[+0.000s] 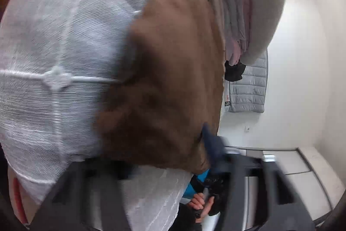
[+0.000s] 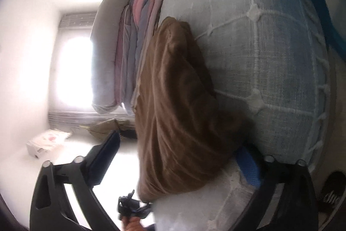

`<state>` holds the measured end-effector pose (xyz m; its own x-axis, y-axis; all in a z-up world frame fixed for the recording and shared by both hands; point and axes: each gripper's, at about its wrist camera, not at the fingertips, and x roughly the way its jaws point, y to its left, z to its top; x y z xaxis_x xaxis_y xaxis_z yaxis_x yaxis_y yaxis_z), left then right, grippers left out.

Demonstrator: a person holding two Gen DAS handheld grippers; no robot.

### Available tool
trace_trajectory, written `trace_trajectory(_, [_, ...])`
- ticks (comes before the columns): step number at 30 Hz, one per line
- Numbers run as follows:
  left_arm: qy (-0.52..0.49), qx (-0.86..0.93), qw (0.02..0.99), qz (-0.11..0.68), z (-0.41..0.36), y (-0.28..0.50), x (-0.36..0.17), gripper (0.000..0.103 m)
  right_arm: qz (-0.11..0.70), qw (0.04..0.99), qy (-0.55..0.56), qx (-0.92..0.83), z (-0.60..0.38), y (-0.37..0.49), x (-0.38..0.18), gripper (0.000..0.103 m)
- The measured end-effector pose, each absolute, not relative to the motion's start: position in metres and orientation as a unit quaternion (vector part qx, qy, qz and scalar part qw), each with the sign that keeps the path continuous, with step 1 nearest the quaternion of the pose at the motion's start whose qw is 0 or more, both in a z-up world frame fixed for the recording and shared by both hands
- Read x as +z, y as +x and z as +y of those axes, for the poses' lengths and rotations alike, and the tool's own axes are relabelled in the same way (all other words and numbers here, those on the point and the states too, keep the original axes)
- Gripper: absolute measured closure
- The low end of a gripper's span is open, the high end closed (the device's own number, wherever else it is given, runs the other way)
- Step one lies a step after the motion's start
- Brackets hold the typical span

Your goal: Fold large clothes

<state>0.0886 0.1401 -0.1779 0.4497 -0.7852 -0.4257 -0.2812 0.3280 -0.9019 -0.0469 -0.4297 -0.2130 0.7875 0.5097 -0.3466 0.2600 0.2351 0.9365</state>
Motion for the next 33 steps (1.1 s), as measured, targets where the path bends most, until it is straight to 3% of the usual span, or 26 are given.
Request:
trace_trajectory(6, [-0.539,-0.202,0.666,0.474,0.141,0.083,-0.176,0.083,0.290,0.753,0.585,0.076,-0.421,-0.054,-0.198,0.078])
trace_trajectory(13, [-0.503,-0.253,0.704,0.433,0.135,0.091,-0.118,0.088,0.252,0.778,0.561,0.132,-0.400,-0.048,-0.132,0.086])
trace_trajectory(18, [-0.499,-0.274,0.707,0.419,0.142,0.080,-0.095,0.090,0.258,0.773,0.553,0.170,-0.371,-0.064,-0.103,0.088])
trace_trajectory(33, [-0.525,-0.265,0.699,0.406,0.209,-0.021,-0.088,0.091,0.304,0.733,0.586,0.162,-0.332,-0.171,-0.114,0.087])
